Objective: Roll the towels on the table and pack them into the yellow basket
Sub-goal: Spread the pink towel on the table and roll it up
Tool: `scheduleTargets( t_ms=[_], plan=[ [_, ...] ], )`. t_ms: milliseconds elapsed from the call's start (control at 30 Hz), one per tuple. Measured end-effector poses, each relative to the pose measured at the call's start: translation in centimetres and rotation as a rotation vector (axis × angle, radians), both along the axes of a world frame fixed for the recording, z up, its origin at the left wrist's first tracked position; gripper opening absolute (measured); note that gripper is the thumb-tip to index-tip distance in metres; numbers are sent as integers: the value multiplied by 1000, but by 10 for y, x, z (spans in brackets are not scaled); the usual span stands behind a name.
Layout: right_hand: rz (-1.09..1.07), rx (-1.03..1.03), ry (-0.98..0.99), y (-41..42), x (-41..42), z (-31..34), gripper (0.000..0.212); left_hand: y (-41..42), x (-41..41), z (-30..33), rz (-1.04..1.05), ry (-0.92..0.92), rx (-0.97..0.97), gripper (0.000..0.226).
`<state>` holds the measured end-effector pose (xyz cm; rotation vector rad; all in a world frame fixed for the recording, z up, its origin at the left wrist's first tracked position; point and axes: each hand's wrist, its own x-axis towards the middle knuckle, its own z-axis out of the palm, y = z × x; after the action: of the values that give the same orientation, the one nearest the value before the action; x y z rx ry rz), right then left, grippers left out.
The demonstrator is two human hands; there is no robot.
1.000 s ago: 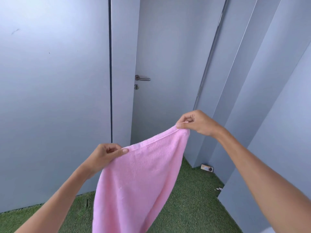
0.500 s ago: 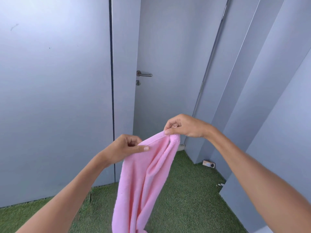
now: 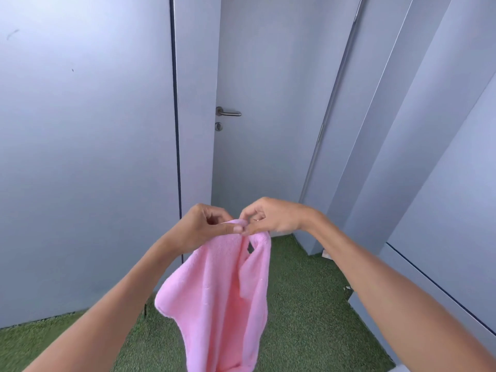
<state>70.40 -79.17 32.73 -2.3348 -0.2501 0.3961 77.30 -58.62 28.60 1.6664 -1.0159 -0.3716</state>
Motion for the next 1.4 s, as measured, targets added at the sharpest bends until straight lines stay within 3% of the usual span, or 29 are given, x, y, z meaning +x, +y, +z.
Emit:
scheduleTargets(
  t_ms=[300, 633, 733, 833, 933, 1033, 1167, 1400],
  plan=[
    [-273, -23, -100, -68, -26, 12, 14, 58, 28, -37, 58, 14, 326, 35],
    [-471, -131, 4, -93, -61, -57, 13, 47, 7, -86, 168, -50, 412, 24],
    [-515, -276, 126, -101, -87, -91, 33, 30, -16, -115, 190, -46, 433, 25],
    [-499, -556, 347, -109, -117, -137, 56, 11, -47, -150, 163, -5, 496, 20],
    [-538, -666, 484, -115, -159, -178, 30, -10, -86, -191, 95, 21, 586, 25],
    [-734, -695, 531, -122, -203, -204, 11, -28, -129, -218, 71, 71, 594, 34],
    [-1062, -630, 460, -147, -251, -224, 11, -48, -174, -242, 63, 83, 620, 24],
    [-1546, -193, 191, -250, -302, -234, 12, -81, -219, -278, 164, 74, 673, 13]
  ],
)
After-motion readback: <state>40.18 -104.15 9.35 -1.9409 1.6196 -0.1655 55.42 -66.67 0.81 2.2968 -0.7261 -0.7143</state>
